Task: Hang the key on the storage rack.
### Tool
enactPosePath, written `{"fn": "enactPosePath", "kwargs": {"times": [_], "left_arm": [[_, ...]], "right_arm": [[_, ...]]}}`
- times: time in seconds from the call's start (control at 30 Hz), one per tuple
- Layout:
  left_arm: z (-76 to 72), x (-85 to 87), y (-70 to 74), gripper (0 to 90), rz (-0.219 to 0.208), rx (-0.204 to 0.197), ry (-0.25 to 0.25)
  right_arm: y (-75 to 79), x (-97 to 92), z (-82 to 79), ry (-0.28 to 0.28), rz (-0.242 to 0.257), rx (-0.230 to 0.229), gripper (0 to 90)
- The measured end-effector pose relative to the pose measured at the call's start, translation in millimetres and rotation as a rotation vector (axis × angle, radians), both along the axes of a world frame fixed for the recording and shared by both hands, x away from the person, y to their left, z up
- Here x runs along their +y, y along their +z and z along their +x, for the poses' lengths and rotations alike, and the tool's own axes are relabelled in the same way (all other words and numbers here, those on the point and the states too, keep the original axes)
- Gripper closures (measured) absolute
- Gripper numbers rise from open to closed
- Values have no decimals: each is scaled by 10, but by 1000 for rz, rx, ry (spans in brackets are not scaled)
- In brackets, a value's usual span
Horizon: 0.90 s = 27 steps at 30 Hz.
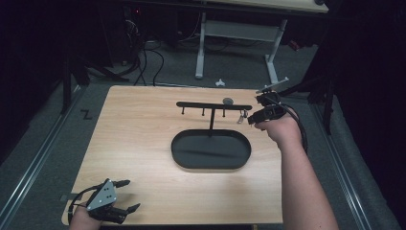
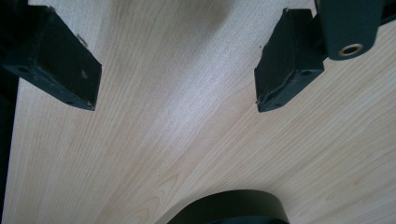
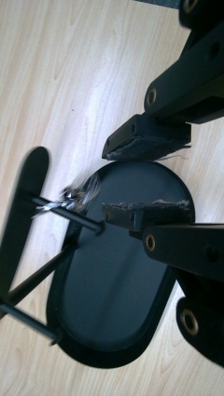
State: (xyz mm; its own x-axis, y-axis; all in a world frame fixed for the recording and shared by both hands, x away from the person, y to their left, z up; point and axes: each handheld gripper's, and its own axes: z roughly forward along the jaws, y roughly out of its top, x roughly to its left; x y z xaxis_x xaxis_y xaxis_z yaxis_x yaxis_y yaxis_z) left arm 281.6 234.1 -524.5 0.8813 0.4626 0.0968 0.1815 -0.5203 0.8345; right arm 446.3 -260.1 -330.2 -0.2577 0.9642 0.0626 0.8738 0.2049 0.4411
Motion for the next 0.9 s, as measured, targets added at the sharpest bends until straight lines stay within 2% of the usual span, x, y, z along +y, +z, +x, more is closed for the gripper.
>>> {"fn": "enactPosePath", "kwargs": {"times": [0.3,0.47,0.5,0.9], "left_arm": [[-23,26,4,153,1,-3,12],[-16,20,1,154,-3,-4,15],[-16,20,1,153,-3,-4,15],[-8,13,-4,153,5,-2,10]], "right_arm": [[-192,-53,-129,2,11,-6,570],[-354,-87,-231,-1,25,-27,505],[-354,-87,-231,-1,25,-27,505],[-783,-163,-482,4,72,-62,461]]}}
